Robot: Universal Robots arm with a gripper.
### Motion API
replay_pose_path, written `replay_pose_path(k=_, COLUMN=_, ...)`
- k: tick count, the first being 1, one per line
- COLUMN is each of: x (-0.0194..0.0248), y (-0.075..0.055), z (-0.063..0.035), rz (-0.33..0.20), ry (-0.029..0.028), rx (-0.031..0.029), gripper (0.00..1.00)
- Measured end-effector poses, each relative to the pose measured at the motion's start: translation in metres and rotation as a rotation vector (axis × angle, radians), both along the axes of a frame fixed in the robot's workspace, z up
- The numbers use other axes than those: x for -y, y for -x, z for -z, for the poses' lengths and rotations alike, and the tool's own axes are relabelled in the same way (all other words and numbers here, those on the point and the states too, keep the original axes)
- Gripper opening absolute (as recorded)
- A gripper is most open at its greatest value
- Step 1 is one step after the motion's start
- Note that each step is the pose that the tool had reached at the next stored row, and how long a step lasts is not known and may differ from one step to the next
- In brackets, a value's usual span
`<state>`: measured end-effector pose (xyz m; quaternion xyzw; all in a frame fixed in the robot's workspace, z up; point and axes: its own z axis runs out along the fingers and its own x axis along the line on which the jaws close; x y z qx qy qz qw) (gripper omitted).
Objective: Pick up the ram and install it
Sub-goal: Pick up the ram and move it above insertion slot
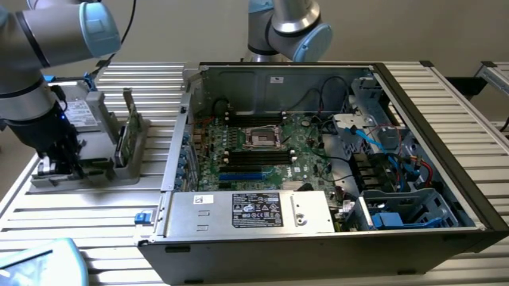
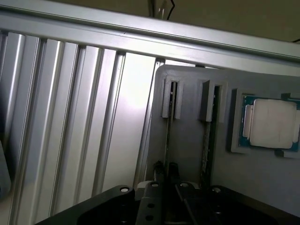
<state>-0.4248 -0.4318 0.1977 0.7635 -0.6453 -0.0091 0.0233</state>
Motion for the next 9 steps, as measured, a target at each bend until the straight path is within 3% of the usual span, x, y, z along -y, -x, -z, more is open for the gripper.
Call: replay_pose_path(k=9, x=-0.0002, y=-0.0005, z=-0.0066, rz=0.006, ry=0.0000, rx=0.0000, gripper=0.14)
